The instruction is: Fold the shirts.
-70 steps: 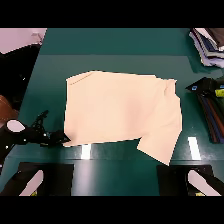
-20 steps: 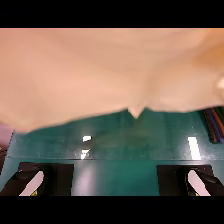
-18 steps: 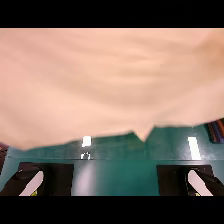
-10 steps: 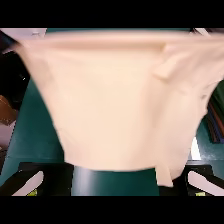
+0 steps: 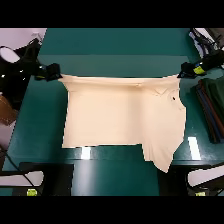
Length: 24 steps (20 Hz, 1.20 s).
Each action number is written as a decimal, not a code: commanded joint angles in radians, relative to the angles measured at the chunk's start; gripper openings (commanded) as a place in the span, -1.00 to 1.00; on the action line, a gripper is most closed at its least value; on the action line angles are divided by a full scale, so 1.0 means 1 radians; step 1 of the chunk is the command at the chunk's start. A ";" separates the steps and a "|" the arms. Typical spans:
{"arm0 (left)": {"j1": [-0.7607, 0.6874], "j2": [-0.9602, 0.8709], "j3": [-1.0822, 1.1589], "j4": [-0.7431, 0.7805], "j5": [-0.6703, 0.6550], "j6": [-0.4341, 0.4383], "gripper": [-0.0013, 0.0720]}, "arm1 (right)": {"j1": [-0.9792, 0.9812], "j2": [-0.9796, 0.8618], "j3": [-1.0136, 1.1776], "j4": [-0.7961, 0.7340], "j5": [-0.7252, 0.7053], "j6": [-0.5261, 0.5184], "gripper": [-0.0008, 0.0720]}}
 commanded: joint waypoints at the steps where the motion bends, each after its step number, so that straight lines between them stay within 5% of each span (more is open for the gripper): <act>1: -0.057 -0.114 0.095 0.020 0.146 0.027 -0.91 | 0.005 -0.117 0.130 0.004 -0.070 0.000 -0.93; 7: -0.031 -0.122 0.164 0.043 0.043 0.027 -0.90 | -0.018 -0.095 0.219 -0.006 -0.086 -0.003 -0.93; 11: -0.032 -0.120 0.157 0.048 -0.148 0.028 -0.91 | -0.018 -0.078 0.187 -0.107 0.083 -0.004 -0.93; 20: -0.063 -0.120 -0.085 0.071 -0.160 0.028 -0.89 | -0.007 0.206 -0.465 -0.104 -0.161 0.029 -0.92; 21: -0.063 -0.119 -0.086 0.069 -0.161 0.027 -0.43 | -0.007 0.221 -0.502 -0.096 -0.183 0.034 -0.92; 22: -0.063 -0.116 -0.085 0.065 -0.162 0.027 0.26 | -0.007 0.232 -0.531 -0.083 -0.195 0.040 -0.90; 24: -0.062 -0.095 -0.085 0.065 -0.181 0.027 0.40 | -0.027 0.248 -0.549 -0.027 -0.161 0.038 0.00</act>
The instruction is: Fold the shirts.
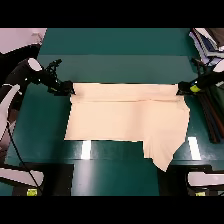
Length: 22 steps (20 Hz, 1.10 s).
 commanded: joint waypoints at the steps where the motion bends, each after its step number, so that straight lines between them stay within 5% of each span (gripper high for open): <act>1: 0.004 0.044 -0.016 0.003 -0.042 0.000 0.40 | -0.026 0.055 -0.082 0.082 0.010 0.003 0.02; 6: 0.089 0.267 -0.137 0.041 -0.163 0.052 0.40 | -0.141 0.240 -0.137 0.091 0.153 -0.028 0.04; 8: 0.116 0.372 -0.295 0.042 -0.169 0.053 0.40 | -0.176 0.333 -0.210 0.091 0.157 -0.027 0.29; 12: 0.124 0.547 -0.660 0.008 -0.130 0.052 0.40 | -0.197 0.482 -0.358 0.119 0.138 -0.027 0.33; 22: 0.086 0.580 -0.893 -0.183 0.034 0.077 0.39 | -0.196 0.555 -0.424 0.195 0.100 -0.045 0.32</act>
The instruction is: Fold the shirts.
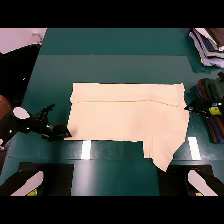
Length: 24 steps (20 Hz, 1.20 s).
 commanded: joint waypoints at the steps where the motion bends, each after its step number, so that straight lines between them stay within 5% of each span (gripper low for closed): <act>1: -0.051 0.005 -0.030 -0.041 0.067 0.008 0.39 | -0.001 0.010 -0.007 0.012 -0.001 -0.002 0.32; 2: -0.072 0.005 -0.030 -0.040 0.075 0.002 0.14 | -0.001 0.011 -0.007 0.010 0.007 -0.002 0.32; 3: -0.081 0.005 -0.028 -0.041 0.081 0.002 -0.82 | -0.001 0.011 -0.007 0.002 0.024 -0.002 0.32; 4: -0.081 0.005 -0.019 -0.038 0.083 -0.001 -0.91 | -0.001 0.011 -0.007 -0.029 0.050 -0.002 0.32; 9: -0.082 0.053 0.091 -0.037 0.063 -0.002 -0.90 | -0.001 0.038 -0.182 -0.262 0.159 0.049 0.32; 18: -0.082 0.060 0.121 -0.030 0.045 0.003 -0.90 | 0.005 -0.152 -0.396 -0.115 0.030 0.101 0.33; 20: -0.082 0.060 0.121 -0.009 0.045 0.003 -0.90 | 0.032 -0.165 -0.397 -0.097 -0.008 0.101 0.10; 24: -0.082 0.060 0.132 0.103 -0.044 -0.005 -0.91 | 0.113 -0.102 -0.396 -0.111 -0.018 0.046 -0.92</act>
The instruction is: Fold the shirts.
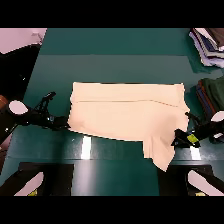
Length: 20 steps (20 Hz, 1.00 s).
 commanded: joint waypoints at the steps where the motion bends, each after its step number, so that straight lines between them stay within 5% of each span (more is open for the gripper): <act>1: 0.000 0.006 0.014 0.116 -0.113 -0.016 -0.91 | 0.055 0.061 -0.002 -0.026 -0.016 -0.037 -0.92; 5: 0.000 0.188 0.014 0.193 -0.220 -0.076 -0.91 | 0.069 0.257 0.060 -0.206 0.193 -0.036 -0.92; 9: 0.000 0.271 0.032 0.127 -0.245 -0.081 -0.91 | 0.074 0.370 0.193 -0.218 0.199 -0.032 -0.93; 20: 0.000 -0.274 0.335 0.122 0.162 -0.043 -0.90 | 0.150 -0.225 0.709 -0.168 -0.080 -0.078 -0.93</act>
